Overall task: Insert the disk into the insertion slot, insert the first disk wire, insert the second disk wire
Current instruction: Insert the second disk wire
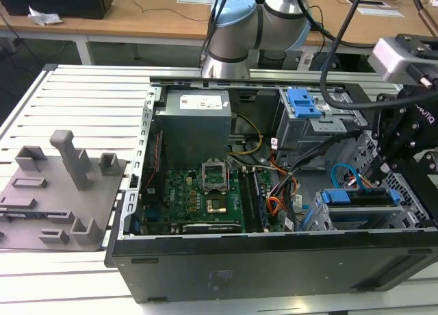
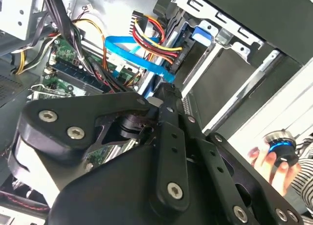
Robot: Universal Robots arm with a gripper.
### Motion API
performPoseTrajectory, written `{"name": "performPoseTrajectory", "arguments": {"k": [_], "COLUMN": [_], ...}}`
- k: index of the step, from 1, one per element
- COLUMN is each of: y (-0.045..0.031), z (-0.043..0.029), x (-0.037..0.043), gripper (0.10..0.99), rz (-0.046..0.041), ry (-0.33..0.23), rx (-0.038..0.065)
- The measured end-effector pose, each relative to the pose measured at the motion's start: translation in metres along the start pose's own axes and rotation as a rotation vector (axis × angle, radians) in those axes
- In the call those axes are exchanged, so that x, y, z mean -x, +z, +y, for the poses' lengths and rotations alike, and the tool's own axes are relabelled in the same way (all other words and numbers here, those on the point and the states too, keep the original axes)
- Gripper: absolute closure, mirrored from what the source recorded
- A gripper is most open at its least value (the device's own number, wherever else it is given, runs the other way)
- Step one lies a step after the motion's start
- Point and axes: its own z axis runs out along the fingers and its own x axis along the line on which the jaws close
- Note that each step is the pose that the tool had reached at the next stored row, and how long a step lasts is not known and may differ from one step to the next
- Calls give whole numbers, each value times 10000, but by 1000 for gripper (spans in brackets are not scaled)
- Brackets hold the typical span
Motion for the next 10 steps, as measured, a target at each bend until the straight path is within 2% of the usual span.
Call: {"name": "performPoseTrajectory", "arguments": {"k": [4, 10], "y": [5, 5], "z": [110, 114], "x": [-2, -2], "gripper": [980, 980], "rz": [-52, -52], "ry": [-6, -7], "rx": [-6, -7]}}
